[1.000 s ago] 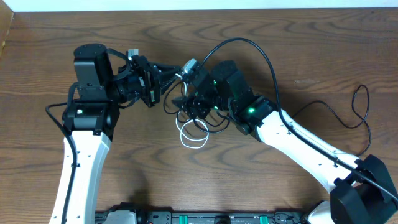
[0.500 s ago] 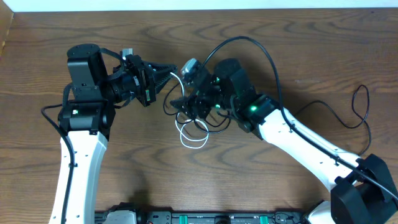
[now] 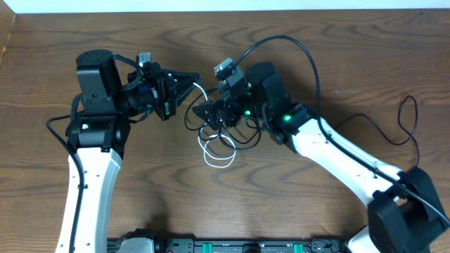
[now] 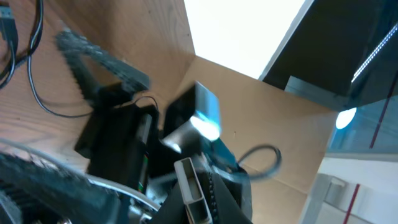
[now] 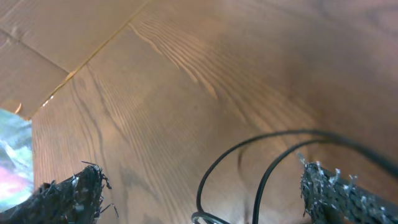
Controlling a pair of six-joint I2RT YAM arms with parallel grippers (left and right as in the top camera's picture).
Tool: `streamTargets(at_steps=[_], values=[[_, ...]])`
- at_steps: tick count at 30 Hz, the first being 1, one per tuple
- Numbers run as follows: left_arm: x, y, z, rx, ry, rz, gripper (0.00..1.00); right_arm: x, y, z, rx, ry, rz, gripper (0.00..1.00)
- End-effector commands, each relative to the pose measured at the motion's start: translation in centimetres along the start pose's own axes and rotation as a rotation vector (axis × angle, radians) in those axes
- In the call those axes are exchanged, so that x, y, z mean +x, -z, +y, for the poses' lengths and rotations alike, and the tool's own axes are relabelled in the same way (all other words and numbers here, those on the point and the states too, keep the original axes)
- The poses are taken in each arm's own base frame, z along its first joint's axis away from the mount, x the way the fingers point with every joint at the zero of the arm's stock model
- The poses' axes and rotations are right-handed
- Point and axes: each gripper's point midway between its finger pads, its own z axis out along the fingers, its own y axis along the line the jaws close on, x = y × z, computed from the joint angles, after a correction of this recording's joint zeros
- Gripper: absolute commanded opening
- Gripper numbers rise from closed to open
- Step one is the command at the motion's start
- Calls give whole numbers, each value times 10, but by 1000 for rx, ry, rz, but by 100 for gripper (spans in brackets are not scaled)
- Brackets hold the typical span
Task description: Untangle cables
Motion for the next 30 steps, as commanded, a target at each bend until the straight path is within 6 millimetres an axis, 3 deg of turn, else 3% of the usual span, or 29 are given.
streamTargets(at_steps=[1,12,20,25,30], values=[[4,2,-8,14,-70,17,8,8,-11,-5,-6,-136,24,99],[8,2,-8,18,-84,42,8,-2,-22,-2,-50,-10,-34,99],[8,2,-8,18,-85,41,7,5,-33,11,-92,33,-25,99],[8,2,-8,18,-85,41,8,-3,-38,37,-241,96,-73,89],[7,2,-8,18,-85,37,8,-3,-34,52,-332,119,-68,70]])
